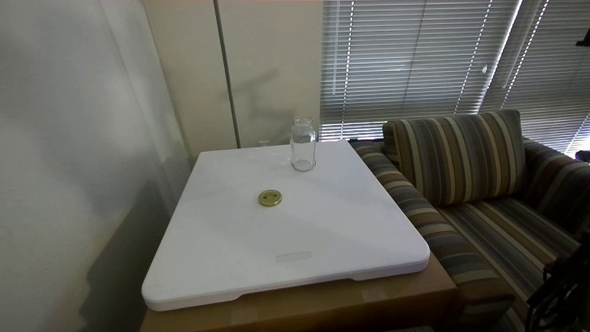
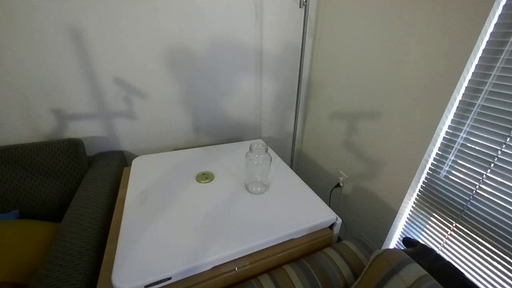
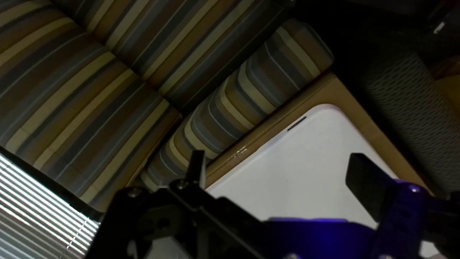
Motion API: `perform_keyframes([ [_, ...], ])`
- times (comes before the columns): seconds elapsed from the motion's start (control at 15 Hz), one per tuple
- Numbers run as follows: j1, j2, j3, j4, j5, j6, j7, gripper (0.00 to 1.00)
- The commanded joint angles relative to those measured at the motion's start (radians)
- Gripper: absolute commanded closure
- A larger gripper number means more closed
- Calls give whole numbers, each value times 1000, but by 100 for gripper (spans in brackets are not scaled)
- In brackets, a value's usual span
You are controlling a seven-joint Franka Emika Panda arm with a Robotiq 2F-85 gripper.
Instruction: Put the lid on top of the glass jar
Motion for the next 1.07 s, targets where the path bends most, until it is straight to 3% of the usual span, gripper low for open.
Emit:
perform_keyframes([
  [0.0, 76, 92, 26, 23, 50, 98, 20, 0],
  [0.47, 251, 368, 54, 130, 189, 201, -50, 0],
  [0.53, 196, 244, 84, 59, 165, 182, -12, 0],
  [0.87, 198, 276, 103, 78, 175, 190, 5, 0],
  [1.0, 224, 341, 114, 115, 199, 203, 11, 0],
])
